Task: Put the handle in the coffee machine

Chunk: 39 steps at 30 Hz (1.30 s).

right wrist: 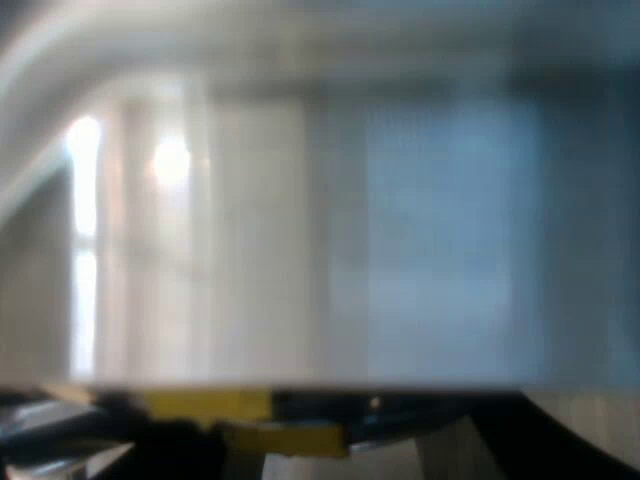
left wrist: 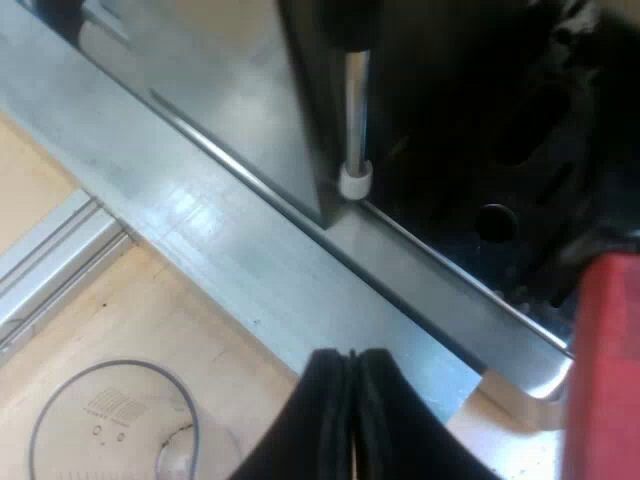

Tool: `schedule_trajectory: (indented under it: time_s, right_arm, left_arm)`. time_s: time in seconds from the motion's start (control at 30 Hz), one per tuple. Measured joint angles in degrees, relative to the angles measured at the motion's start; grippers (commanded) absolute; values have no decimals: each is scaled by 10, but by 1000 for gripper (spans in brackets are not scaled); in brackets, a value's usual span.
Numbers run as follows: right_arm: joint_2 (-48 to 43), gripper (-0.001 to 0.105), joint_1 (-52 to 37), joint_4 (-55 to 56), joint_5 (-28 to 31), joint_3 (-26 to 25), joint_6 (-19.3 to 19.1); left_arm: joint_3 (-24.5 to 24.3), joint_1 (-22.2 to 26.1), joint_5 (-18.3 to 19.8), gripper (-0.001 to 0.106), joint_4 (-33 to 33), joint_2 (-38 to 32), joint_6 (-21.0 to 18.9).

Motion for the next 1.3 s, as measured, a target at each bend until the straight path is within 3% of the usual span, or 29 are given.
schedule_trajectory:
  time_s: [0.17, 0.43, 0.7, 0.8, 1.1, 1.3]
  right_arm:
    - [0, 37, 0, 0, 0, 0, 0]
    - [0, 37, 0, 0, 0, 0, -3]
    - [0, 37, 0, 0, 5, 0, -3]
    - [0, 37, 0, 0, 6, 0, -3]
    - [0, 37, 0, -9, 29, 10, 1]
    - [-2, 37, 16, 15, 66, 6, 4]
  left_arm:
    - [0, -12, -10, 1, 3, 6, 9]
    - [0, -84, -57, 1, 65, 6, 30]
    - [0, -93, -53, 1, 129, -11, 45]
    - [0, -97, -38, 1, 131, -31, 45]
    - [6, -161, -52, 0, 144, -35, 42]
    - [6, -168, -51, 0, 148, -39, 25]
